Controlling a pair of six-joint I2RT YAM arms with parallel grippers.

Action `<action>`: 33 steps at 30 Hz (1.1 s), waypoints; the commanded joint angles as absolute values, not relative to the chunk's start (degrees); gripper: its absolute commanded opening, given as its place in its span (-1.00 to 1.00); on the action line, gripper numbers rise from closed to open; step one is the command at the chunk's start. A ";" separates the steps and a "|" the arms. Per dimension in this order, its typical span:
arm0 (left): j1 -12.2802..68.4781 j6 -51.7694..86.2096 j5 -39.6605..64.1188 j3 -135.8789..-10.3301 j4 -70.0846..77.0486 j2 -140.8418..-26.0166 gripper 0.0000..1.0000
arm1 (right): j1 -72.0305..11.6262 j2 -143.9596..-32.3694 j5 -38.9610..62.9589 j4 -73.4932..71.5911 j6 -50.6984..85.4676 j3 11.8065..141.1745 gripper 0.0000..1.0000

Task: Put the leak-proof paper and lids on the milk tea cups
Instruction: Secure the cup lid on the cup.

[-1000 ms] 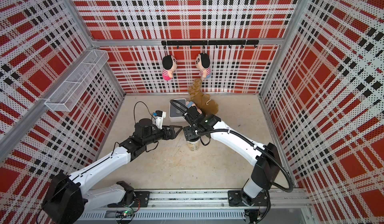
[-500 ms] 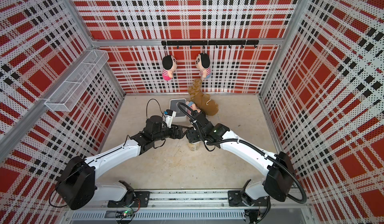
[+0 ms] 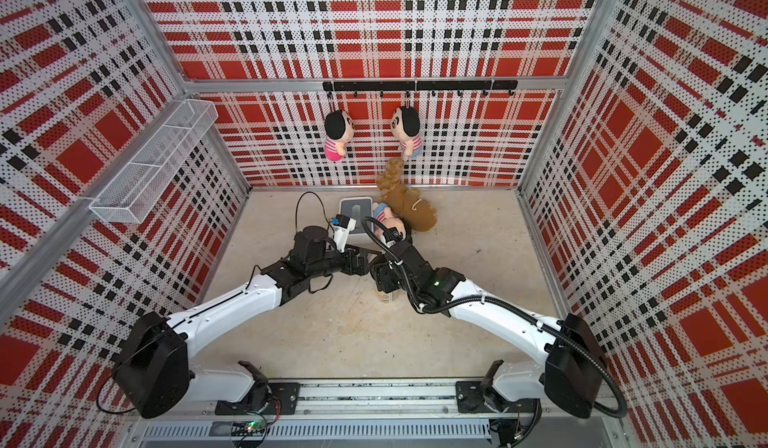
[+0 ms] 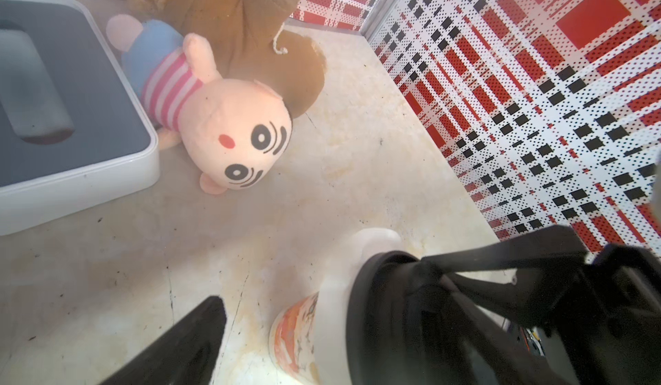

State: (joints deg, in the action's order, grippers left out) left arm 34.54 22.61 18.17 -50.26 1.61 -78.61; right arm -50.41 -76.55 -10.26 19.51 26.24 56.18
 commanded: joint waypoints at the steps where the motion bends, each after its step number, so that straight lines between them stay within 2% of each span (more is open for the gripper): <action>1: 36.87 19.82 20.98 -50.26 -0.87 -80.88 1.00 | -51.32 -80.35 -7.65 30.38 28.13 51.51 0.05; 6: 37.62 20.38 19.98 -46.68 -0.64 -81.06 0.97 | -51.30 -79.07 -7.50 29.57 27.92 51.55 0.11; 24: 37.62 19.86 17.49 -41.48 -2.29 -80.99 0.92 | -50.50 -78.95 -5.20 29.11 21.23 62.06 0.62; 33: 37.58 19.60 17.32 -40.96 -2.68 -81.73 0.89 | -47.89 -76.24 0.22 27.27 19.72 64.42 0.69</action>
